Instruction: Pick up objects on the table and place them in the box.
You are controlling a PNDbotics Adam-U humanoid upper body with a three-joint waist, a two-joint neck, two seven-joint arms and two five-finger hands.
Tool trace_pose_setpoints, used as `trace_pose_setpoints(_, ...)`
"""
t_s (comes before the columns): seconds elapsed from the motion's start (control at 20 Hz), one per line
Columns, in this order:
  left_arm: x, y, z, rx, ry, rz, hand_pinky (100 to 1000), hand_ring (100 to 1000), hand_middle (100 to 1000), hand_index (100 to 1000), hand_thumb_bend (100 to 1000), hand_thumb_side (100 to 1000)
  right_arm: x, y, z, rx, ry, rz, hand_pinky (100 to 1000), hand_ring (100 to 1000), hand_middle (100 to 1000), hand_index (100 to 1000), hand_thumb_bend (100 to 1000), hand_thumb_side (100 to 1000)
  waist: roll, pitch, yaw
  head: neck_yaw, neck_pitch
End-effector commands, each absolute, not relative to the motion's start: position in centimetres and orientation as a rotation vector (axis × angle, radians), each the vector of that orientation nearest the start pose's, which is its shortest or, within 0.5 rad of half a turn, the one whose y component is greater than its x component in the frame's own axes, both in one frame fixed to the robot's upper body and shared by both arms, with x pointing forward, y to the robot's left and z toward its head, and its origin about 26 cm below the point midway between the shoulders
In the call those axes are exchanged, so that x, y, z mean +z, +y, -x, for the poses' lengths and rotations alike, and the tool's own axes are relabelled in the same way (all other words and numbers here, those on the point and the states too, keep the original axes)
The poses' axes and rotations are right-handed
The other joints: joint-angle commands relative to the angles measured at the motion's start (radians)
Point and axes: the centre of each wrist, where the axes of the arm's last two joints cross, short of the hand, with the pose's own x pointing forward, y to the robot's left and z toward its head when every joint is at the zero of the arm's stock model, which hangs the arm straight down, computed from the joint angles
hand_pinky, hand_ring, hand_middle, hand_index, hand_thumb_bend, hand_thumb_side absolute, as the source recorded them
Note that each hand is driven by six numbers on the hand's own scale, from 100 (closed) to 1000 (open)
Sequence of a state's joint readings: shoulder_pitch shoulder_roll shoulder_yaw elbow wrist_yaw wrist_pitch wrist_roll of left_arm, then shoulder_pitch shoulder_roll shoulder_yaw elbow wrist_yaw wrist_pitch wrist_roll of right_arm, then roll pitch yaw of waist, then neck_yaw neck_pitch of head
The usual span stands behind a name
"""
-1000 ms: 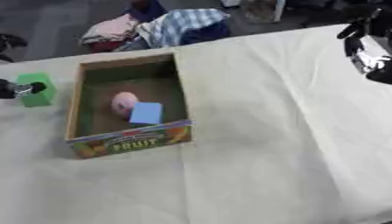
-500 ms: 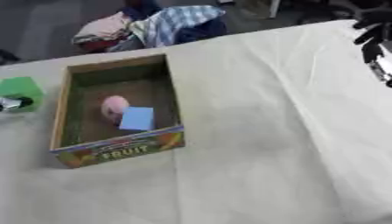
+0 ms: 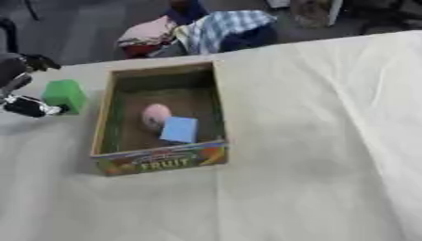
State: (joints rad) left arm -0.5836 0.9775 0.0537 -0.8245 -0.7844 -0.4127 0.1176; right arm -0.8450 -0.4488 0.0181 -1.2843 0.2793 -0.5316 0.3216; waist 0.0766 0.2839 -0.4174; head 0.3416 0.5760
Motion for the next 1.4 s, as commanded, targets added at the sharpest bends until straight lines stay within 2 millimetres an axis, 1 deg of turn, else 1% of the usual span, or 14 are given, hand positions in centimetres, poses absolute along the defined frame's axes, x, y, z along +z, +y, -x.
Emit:
trace_pose_setpoints(0.05,21.5,56.8,-34.2,-1.105,-1.309,-1.508,771,766,781,840,590,261,27.0,-28.7,-43.6,-1.594,3.145,-0.581,576,667,750,911,100,580,-0.003,-0.014,-0.001,0.014,-0.014)
trace_pose_setpoints(0.3,20.9,56.8,-34.3,-1.102,-1.293,-1.535,749,730,739,800,567,170,27.0,-28.7,-43.6,-1.595,3.144,-0.581,574,666,749,910,100,582,0.0,-0.004,-0.005,0.011,-0.018)
trace_pose_setpoints(0.65,20.2,56.5,-34.5,-1.12,-1.277,-1.534,725,673,676,747,545,173,27.0,-28.6,-43.7,-1.597,3.144,-0.577,573,664,748,909,100,579,0.001,0.004,-0.004,0.007,-0.02)
trace_pose_setpoints(0.75,20.1,56.5,-34.5,-1.127,-1.272,-1.532,707,624,621,714,545,168,27.0,-28.6,-43.7,-1.596,3.145,-0.575,573,664,748,909,100,578,0.0,0.005,-0.005,0.004,-0.022)
trace_pose_setpoints(0.85,20.0,56.4,-34.6,-1.128,-1.271,-1.536,665,543,531,648,512,151,27.0,-28.6,-43.7,-1.596,3.147,-0.576,572,664,747,909,100,578,-0.001,0.004,-0.005,0.003,-0.021)
trace_pose_setpoints(0.95,20.0,56.4,-34.6,-1.119,-1.28,-1.544,630,480,461,573,496,131,26.9,-28.7,-43.7,-1.596,3.151,-0.577,572,664,747,909,100,577,-0.002,0.002,-0.004,0.003,-0.021)
trace_pose_setpoints(1.1,20.2,56.4,-34.6,-1.079,-1.323,-1.564,595,412,378,491,453,100,26.6,-28.7,-43.7,-1.597,3.159,-0.577,572,664,747,908,100,575,-0.003,-0.003,0.0,0.003,-0.019)
trace_pose_setpoints(1.2,20.4,56.3,-34.6,-1.054,-1.36,-1.564,594,406,370,484,415,100,26.4,-28.7,-43.7,-1.6,3.164,-0.575,571,663,747,908,100,573,-0.004,-0.01,0.005,0.004,-0.016)
trace_pose_setpoints(1.25,20.5,56.2,-34.6,-1.044,-1.383,-1.556,594,404,368,484,379,100,26.3,-28.8,-43.7,-1.601,3.167,-0.575,571,663,746,908,100,573,-0.005,-0.014,0.008,0.004,-0.014)
trace_pose_setpoints(1.3,20.8,56.0,-34.7,-1.034,-1.409,-1.543,594,404,367,484,368,100,26.2,-28.8,-43.7,-1.603,3.17,-0.575,571,663,746,908,100,572,-0.005,-0.019,0.012,0.004,-0.013)
trace_pose_setpoints(1.35,21.2,55.7,-34.8,-1.023,-1.443,-1.532,594,404,365,483,317,100,26.1,-28.9,-43.7,-1.608,3.173,-0.576,571,663,745,908,100,572,-0.006,-0.025,0.017,0.003,-0.011)
trace_pose_setpoints(1.4,21.7,55.4,-34.9,-1.013,-1.478,-1.518,594,404,365,483,309,100,25.9,-28.9,-43.7,-1.613,3.176,-0.576,571,663,745,908,100,572,-0.007,-0.03,0.021,0.004,-0.009)
